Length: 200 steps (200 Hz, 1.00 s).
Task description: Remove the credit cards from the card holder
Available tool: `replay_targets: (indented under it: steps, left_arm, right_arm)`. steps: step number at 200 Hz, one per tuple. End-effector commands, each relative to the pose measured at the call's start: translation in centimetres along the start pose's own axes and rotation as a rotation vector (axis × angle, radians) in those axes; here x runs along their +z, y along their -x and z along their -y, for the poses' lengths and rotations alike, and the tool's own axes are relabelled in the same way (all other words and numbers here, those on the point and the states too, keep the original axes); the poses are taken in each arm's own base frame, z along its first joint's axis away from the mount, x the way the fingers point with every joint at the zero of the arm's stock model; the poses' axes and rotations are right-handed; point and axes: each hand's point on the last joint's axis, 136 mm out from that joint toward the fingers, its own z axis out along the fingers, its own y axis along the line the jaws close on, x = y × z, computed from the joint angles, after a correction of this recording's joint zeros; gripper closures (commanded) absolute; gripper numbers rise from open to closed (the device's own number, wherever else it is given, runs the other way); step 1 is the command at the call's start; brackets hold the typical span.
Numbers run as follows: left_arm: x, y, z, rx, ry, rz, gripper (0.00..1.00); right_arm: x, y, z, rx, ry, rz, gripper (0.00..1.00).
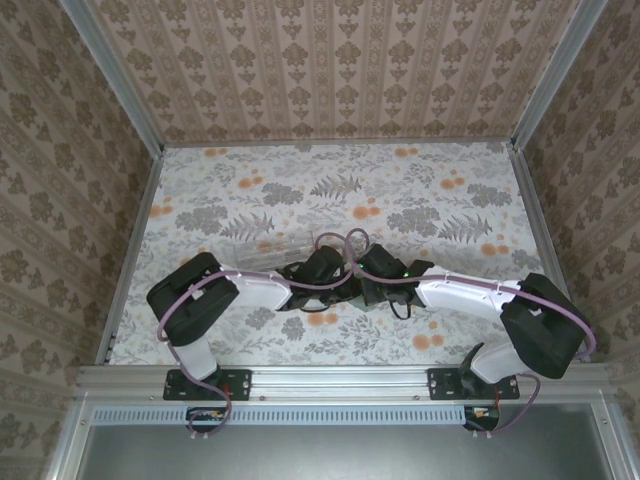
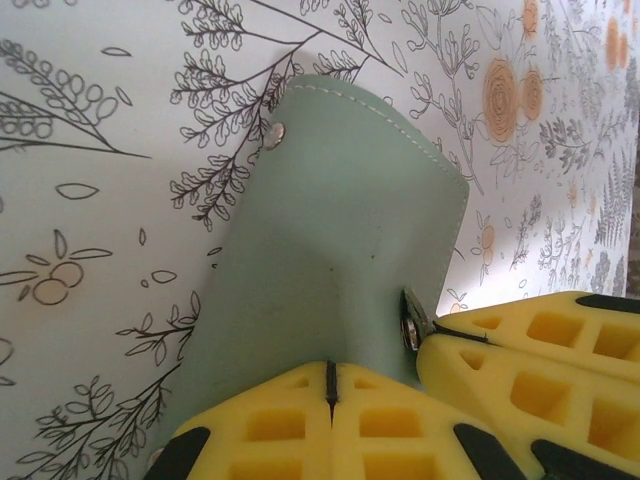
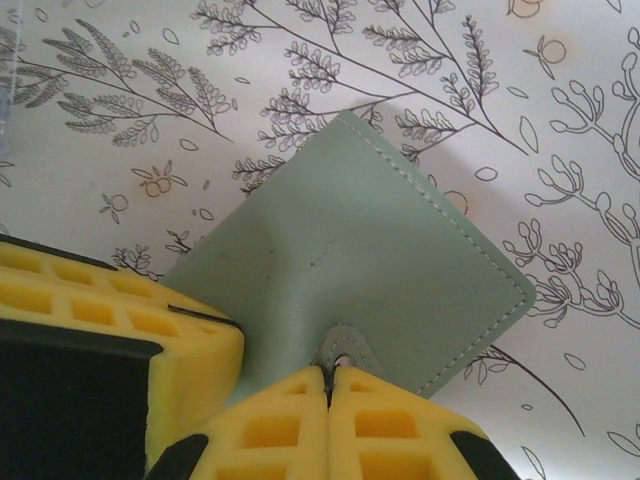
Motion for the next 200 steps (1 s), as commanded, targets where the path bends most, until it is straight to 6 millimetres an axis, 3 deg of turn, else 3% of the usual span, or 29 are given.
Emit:
replay_targets:
  steps: [1,36,94,123,145,188,200]
  left_arm:
    - [1.0,-2.0,-2.6,-0.050,0.131,-0.083,1.00]
    - [1.3,-3.2,-5.7,-0.115,0.250,-0.116,1.00]
    - [1.5,-3.5,-7.4,-0.149,0.311,-0.134,1.00]
    - [1.0,-2.4,-4.8,-0.102,0.221,-0.103,1.00]
    - [-1.3,0.0,-1.3,-0.008,0.174,-0.035,1.00]
    - [-7.9,4.2,3.2,0.166,0.178,0.141,0.43]
    - [-9.3,5.0,3.9,0.195,0.178,0.183,0.39]
  right_arm:
    - [-0.3,0.5,-0.3,0.044,0.033,0.031,1.00]
    - [-1.9,1.4,-0.4,0.114,0.112,0.094,1.00]
    - [-4.7,2.1,1.0,0.252,0.241,0.182,1.00]
    - [-5.3,1.7,2.3,0.275,0.228,0.186,1.00]
    - [-6.5,2.0,2.6,0.284,0.238,0.212,1.00]
    - [-9.5,4.1,2.0,0.254,0.271,0.272,1.00]
    - [-10.0,4.7,1.9,0.243,0.274,0.277,1.00]
